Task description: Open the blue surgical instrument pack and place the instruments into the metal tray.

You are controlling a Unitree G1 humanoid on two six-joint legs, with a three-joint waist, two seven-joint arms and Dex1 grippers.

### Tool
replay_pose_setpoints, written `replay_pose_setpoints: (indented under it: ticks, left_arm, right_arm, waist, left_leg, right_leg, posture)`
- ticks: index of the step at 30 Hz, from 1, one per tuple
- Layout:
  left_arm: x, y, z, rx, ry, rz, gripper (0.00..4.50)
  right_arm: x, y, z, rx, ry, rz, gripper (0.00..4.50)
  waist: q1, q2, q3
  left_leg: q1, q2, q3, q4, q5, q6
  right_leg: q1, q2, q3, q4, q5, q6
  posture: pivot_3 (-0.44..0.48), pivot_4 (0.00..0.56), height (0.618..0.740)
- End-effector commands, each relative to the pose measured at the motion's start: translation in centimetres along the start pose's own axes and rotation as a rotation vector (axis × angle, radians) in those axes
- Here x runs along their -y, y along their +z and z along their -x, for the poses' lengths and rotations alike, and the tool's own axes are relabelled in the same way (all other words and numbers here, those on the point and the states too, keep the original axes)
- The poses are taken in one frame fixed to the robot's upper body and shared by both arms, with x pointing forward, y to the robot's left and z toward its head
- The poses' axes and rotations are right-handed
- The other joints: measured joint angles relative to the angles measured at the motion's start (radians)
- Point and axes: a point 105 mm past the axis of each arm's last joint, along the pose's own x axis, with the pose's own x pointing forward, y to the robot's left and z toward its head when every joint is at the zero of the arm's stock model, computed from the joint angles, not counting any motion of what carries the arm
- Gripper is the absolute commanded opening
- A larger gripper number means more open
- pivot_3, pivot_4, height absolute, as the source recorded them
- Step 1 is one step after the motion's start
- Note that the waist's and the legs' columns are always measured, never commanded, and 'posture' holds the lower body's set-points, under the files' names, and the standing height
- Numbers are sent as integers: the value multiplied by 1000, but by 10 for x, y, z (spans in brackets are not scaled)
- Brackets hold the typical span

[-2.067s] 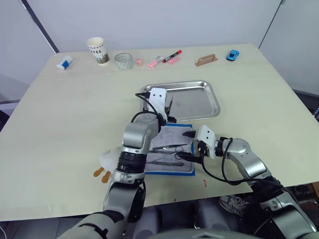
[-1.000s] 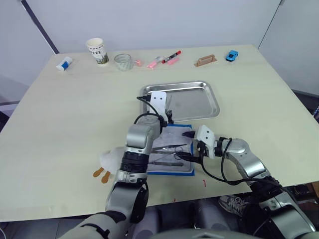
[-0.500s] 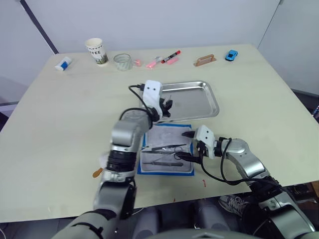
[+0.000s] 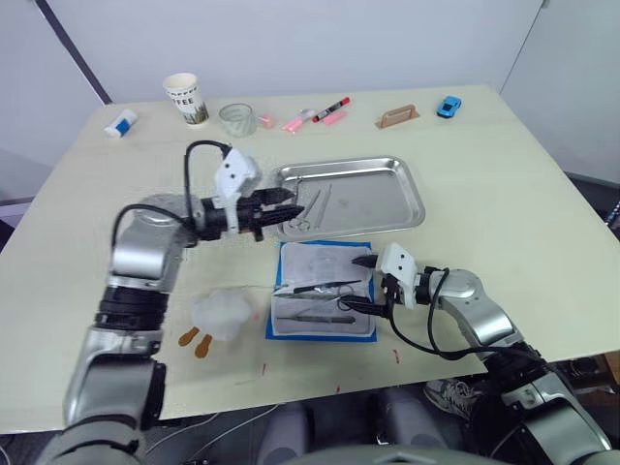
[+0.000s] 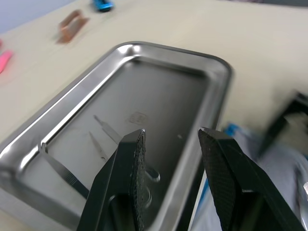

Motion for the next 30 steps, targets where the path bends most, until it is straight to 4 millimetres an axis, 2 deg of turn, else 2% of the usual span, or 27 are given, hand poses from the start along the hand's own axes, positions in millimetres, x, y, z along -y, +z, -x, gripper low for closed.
replay_pose_setpoints:
  ticks: [1, 6, 14, 30]
  left_arm:
    - [11, 0, 8, -11, -154, -57, 1867]
    - [26, -27, 19, -136, -327, -179, 1867]
    - [44, -48, 25, -166, -446, -204, 1867]
    - [59, -69, -10, -159, -446, -219, 1867]
  right_arm:
    - [-18, -74, 3, -275, -3, -124, 4500]
    - [-18, -75, 5, -278, -4, -123, 4500]
    - [-20, -76, 9, -281, -9, -127, 4500]
    - [-20, -75, 10, -285, -14, -124, 4500]
  waist:
    - [0, 0, 0]
    - [0, 0, 0]
    - [2, -1, -1]
    - [5, 0, 0]
  left_leg:
    - [0, 0, 0, 0, 0, 0]
    - [-2, 1, 0, 0, 0, 1]
    - [-4, 1, -1, 0, 0, 1]
    - [-6, 3, -1, 0, 0, 1]
  right_leg:
    - [0, 0, 0, 0, 0, 0]
    - [-1, 1, 0, 0, 0, -1]
    - [-3, 2, 0, 0, 0, -1]
    - [-5, 4, 0, 0, 0, -1]
  posture:
    - [0, 150, 740]
    - [0, 150, 740]
    - [0, 150, 740]
    - [0, 150, 740]
